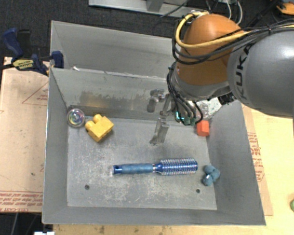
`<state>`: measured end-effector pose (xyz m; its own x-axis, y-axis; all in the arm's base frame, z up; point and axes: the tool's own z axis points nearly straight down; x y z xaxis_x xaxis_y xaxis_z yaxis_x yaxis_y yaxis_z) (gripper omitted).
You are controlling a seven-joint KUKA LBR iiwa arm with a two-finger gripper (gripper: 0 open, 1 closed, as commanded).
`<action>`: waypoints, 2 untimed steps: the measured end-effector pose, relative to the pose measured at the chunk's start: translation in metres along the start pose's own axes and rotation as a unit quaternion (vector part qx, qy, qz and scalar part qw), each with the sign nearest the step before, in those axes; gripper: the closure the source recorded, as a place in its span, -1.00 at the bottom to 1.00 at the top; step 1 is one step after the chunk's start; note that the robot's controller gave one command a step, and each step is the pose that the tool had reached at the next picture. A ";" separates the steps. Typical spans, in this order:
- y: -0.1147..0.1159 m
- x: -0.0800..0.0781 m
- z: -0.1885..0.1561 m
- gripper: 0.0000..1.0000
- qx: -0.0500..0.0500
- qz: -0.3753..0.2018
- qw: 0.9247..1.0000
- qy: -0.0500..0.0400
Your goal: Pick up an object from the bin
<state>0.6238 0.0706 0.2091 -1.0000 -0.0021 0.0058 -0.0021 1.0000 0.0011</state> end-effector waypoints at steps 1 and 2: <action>0.005 0.043 0.120 -1.00 0.000 -0.120 0.993 0.000; 0.004 0.041 0.117 1.00 0.000 -0.119 0.993 -0.002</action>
Offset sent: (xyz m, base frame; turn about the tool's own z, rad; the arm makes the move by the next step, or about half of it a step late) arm -0.0414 0.0039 -0.1162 -0.2403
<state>0.5822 0.0751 0.0919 -0.9713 -0.2378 0.0008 -0.2378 0.9713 0.0018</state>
